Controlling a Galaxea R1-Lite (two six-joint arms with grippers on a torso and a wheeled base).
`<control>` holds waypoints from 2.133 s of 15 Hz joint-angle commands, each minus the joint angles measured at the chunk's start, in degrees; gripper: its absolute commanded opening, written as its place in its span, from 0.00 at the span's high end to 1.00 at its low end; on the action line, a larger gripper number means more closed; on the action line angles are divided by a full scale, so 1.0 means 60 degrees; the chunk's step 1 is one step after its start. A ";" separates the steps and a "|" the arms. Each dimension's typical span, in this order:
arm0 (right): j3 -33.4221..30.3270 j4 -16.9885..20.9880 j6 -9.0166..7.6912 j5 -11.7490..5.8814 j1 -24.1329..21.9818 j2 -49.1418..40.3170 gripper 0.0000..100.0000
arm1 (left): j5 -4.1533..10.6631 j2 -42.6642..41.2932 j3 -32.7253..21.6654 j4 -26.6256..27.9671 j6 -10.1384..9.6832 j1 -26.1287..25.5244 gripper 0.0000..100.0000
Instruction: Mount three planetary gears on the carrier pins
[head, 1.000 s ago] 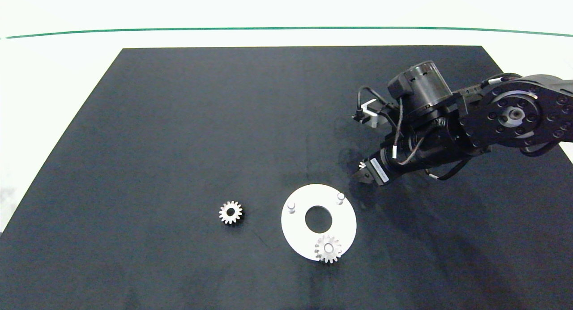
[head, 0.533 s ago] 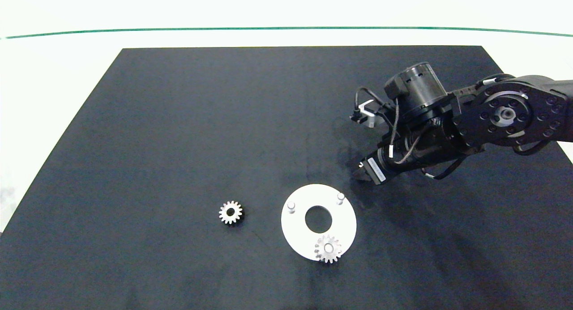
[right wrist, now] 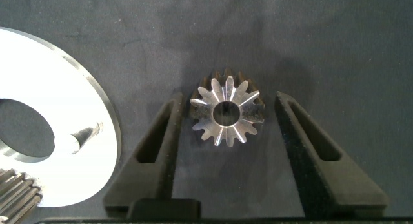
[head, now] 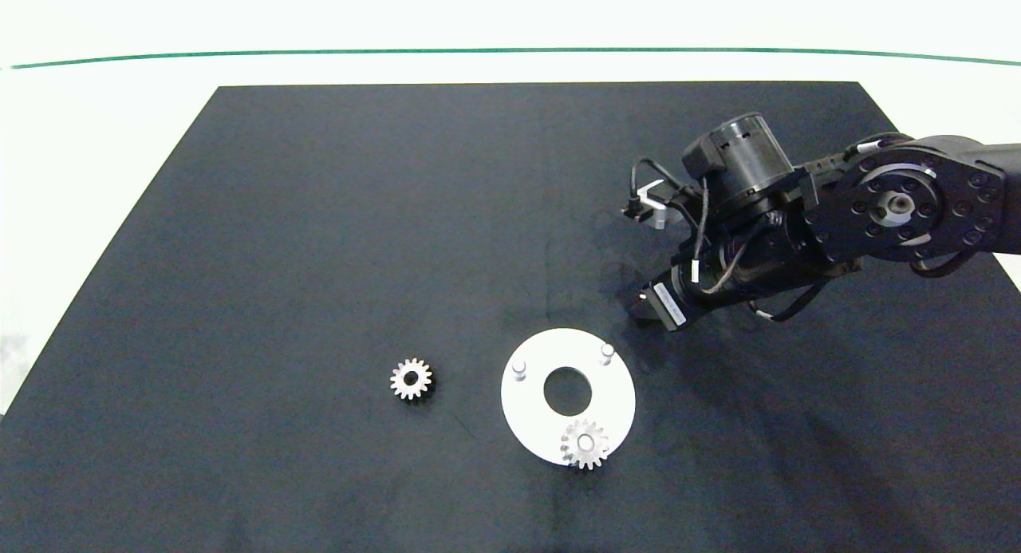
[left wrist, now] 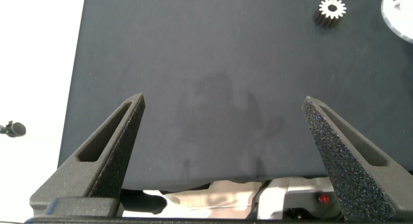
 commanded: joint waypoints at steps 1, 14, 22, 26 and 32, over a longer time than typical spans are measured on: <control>0.0033 0.0025 -0.0011 -0.0012 0.0002 0.0012 0.50 | 0.0000 -0.0003 -0.0010 0.0034 0.0004 0.0001 0.00; 0.0238 0.0025 -0.0011 0.0032 0.0002 -0.0061 0.75 | 0.0000 -0.0091 -0.0171 0.0034 -0.0010 0.0030 0.00; 0.0297 0.0025 -0.0070 0.0032 0.0105 -0.0456 0.90 | -0.0073 -0.0076 -0.0127 0.0048 -0.0025 0.0016 0.00; 0.0751 0.0377 -0.0817 -0.0056 0.1057 -0.1994 0.90 | -0.0073 -0.0076 -0.0054 0.0048 -0.0025 0.0016 0.00; 0.1806 0.0377 -0.0832 -0.0686 0.2038 -0.2273 0.90 | -0.0073 -0.0076 -0.0171 0.0048 -0.0025 0.0016 0.00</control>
